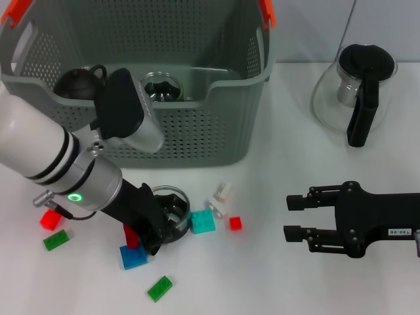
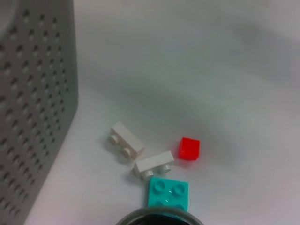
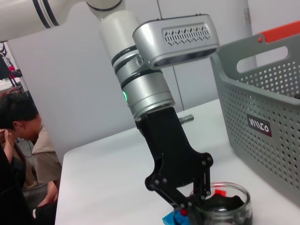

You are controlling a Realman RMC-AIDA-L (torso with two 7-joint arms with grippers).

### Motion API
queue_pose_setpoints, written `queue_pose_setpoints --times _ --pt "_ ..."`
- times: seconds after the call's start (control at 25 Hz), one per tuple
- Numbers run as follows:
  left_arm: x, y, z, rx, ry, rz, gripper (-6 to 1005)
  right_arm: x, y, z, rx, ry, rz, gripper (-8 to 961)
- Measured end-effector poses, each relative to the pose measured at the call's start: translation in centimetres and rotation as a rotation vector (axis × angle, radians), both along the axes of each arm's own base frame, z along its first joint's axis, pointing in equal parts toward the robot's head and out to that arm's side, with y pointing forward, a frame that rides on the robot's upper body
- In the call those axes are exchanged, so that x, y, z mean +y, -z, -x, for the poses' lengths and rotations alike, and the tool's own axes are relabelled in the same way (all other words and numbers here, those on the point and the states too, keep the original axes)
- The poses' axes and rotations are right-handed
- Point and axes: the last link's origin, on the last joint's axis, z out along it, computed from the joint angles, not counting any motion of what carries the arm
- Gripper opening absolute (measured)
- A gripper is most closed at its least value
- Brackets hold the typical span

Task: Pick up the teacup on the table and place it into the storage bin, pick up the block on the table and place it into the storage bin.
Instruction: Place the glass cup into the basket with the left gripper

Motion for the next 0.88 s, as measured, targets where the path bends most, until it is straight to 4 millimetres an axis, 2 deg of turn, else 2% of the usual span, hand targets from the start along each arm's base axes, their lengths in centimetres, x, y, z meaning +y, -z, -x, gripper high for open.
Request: queue_pose_setpoints --times 0.12,0.2,0.36,0.52,0.64,0.68,0.72,0.76,0.88 --pt "-0.1 -1.2 -0.2 -0.027 0.0 -0.012 46 0.0 0.0 0.0 0.0 -0.001 0.0 581" --pt "-0.4 -2.4 -0.3 -0.07 0.001 -0.004 47 0.1 0.0 0.1 0.0 -0.003 0.0 581" --pt "-1.1 -6.4 -0.3 -0.246 0.003 0.022 49 0.2 0.0 0.2 0.0 -0.005 0.001 582" --pt "-1.6 -10.6 -0.5 -0.543 0.02 0.053 51 0.2 0.0 0.2 0.001 -0.005 0.001 582" --pt "-1.3 -13.1 -1.0 -0.778 0.043 0.044 52 0.1 0.0 0.2 0.001 -0.004 0.001 581" --pt "-1.1 -14.0 -1.4 -0.853 0.056 0.022 52 0.1 0.0 0.2 0.001 -0.003 0.001 581" --pt "-1.1 -14.0 -1.4 -0.853 0.056 0.022 53 0.1 0.0 0.2 0.0 -0.003 0.001 581" --pt "-0.5 -15.9 -2.6 -0.985 0.058 -0.029 53 0.2 -0.1 0.1 0.001 -0.003 -0.001 581" --pt "0.8 -17.9 -4.4 -1.069 0.022 -0.091 55 0.2 -0.2 0.2 0.005 -0.005 0.001 580"
